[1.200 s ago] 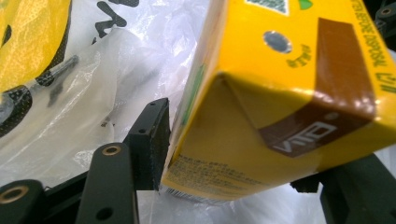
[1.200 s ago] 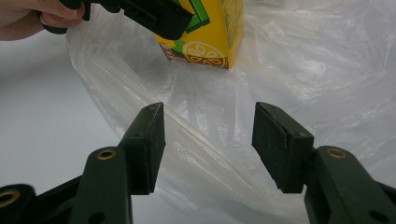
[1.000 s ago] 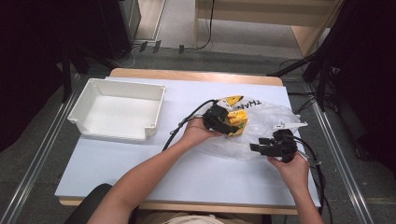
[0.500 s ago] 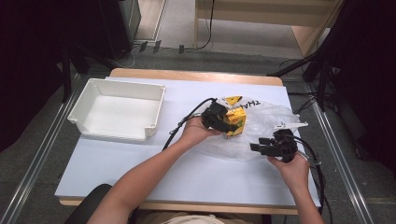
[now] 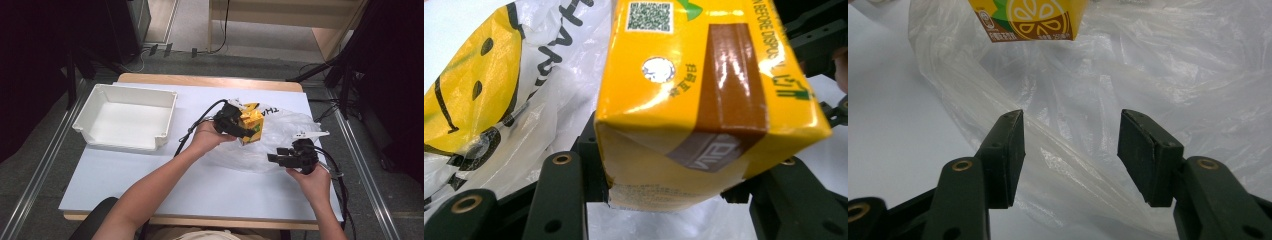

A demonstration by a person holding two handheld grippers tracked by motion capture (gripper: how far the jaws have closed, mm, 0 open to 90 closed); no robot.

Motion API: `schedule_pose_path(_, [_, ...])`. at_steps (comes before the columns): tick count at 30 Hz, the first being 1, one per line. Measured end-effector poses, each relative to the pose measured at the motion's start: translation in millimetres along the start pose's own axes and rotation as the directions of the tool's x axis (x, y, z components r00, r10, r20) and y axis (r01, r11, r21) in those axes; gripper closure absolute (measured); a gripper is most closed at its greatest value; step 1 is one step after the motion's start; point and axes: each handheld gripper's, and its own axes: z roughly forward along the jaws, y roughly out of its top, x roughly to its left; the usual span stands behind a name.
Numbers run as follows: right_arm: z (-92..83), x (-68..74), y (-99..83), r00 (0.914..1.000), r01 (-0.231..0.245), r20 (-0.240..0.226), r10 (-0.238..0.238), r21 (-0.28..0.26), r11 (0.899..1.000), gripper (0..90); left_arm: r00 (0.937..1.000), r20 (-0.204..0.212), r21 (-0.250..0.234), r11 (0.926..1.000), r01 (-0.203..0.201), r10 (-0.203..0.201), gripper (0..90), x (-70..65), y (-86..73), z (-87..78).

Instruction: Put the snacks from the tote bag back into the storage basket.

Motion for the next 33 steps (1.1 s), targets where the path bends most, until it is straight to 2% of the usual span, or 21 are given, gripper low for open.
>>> schedule_pose_path(3, [0.2,0.3,-0.2,1.0,0.006,0.001,-0.006,-0.002,1.0,45.4,1.0,0.002,0.016,0.9998,0.009,-0.009,51.4,0.2,3.0,-3.5])
schedule_pose_path(5, [0.4,0.8,-0.2,1.0,0.009,0.004,-0.009,0.003,1.0,45.4,0.9997,0.009,0.005,0.9997,0.023,-0.023,51.4,1.2,3.9,-6.9])
schedule_pose_path(13, [-0.4,2.0,0.2,0.9999,0.011,0.003,-0.011,-0.005,1.0,45.7,0.9996,0.011,0.019,0.9995,0.026,-0.026,51.3,3.8,4.3,-15.7])
schedule_pose_path(21, [-6.0,5.5,3.1,0.9998,0.021,0.005,-0.021,-0.047,0.999,45.3,0.9995,0.02,0.035,0.9992,0.022,-0.022,51.4,1.5,4.9,-22.3])
schedule_pose_path(30, [-3.1,9.2,4.2,0.9994,0.034,0.003,-0.034,-0.038,0.999,45.3,0.9986,0.032,0.018,0.999,0.041,-0.041,51.4,4.0,2.5,-36.3])
schedule_pose_path(33, [-2.3,9.7,4.5,0.9994,0.036,0.002,-0.036,-0.036,0.999,45.0,0.9991,0.025,0.016,0.9993,0.034,-0.035,51.3,4.1,2.4,-41.8])
